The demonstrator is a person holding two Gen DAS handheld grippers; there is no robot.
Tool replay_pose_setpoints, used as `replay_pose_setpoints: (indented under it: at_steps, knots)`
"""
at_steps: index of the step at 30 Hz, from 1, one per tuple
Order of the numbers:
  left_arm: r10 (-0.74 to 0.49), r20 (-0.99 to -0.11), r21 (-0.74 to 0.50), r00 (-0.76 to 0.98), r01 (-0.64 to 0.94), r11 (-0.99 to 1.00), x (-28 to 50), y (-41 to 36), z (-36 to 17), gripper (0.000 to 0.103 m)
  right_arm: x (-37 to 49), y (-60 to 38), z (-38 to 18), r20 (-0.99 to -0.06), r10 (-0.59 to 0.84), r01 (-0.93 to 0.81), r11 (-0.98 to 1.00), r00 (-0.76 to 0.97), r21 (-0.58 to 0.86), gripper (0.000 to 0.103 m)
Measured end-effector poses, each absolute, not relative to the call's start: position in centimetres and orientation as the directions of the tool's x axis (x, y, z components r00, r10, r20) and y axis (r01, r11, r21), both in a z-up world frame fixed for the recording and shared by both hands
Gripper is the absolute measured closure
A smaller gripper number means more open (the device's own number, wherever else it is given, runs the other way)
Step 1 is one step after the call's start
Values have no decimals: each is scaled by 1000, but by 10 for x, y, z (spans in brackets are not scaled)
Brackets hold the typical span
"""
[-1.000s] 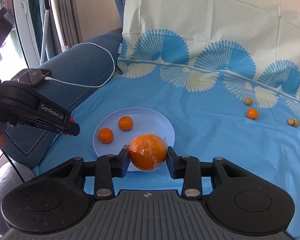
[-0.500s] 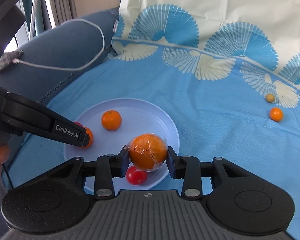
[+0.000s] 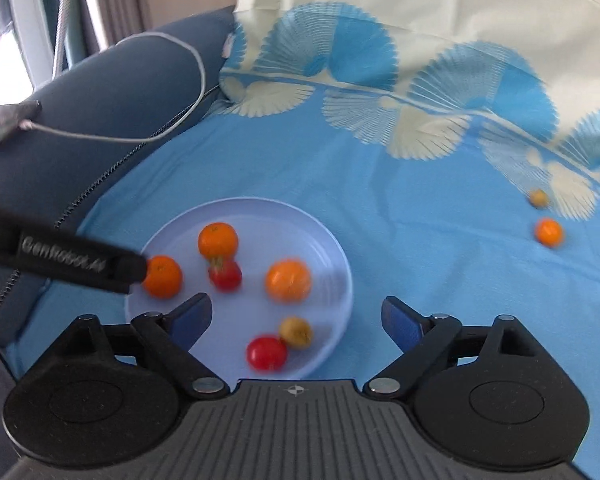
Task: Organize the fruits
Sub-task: 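Open both tools to drop the tomato and mandarin onto the plate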
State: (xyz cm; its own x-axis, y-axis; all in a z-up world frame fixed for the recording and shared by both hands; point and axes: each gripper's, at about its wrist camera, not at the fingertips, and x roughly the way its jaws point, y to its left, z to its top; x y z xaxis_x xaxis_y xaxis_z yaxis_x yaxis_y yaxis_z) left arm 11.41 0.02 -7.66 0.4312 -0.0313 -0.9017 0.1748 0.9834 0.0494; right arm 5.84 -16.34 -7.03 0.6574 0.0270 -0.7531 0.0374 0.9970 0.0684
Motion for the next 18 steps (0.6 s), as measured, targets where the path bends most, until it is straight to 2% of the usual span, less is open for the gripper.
replay_pose_setpoints:
  at_steps: [5, 18]
  knots:
    - [-5, -920, 73, 392, 184, 980, 70, 11, -61, 0, 1, -153, -41, -757, 28, 66, 993, 653, 94, 8]
    - [-37, -872, 77, 489, 212, 974, -8, 13, -17, 0, -101, -128, 11, -647, -48, 107, 993, 761, 52, 5]
